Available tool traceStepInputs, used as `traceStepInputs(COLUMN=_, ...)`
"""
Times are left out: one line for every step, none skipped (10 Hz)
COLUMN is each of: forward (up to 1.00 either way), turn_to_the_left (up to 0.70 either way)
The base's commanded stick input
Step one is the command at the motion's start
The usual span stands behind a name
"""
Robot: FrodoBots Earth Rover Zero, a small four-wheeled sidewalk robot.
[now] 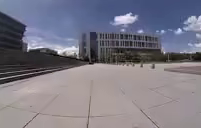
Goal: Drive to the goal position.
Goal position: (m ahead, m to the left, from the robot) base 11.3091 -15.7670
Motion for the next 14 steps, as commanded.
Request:
traceStepInputs(forward=0.7, turn_to_the_left=0.0)
traceStepInputs(forward=0.7, turn_to_the_left=0.0)
traceStepInputs(forward=0.7, turn_to_the_left=0.0)
traceStepInputs(forward=0.7, turn_to_the_left=0.0)
traceStepInputs(forward=0.7, turn_to_the_left=0.0)
traceStepInputs(forward=0.7, turn_to_the_left=0.0)
traceStepInputs(forward=0.7, turn_to_the_left=0.0)
traceStepInputs(forward=0.7, turn_to_the_left=0.0)
traceStepInputs(forward=0.7, turn_to_the_left=0.0)
traceStepInputs(forward=0.7, turn_to_the_left=0.0)
traceStepInputs(forward=0.7, turn_to_the_left=0.0)
traceStepInputs(forward=0.7, turn_to_the_left=0.0)
traceStepInputs(forward=0.7, turn_to_the_left=0.0)
traceStepInputs(forward=0.7, turn_to_the_left=0.0)
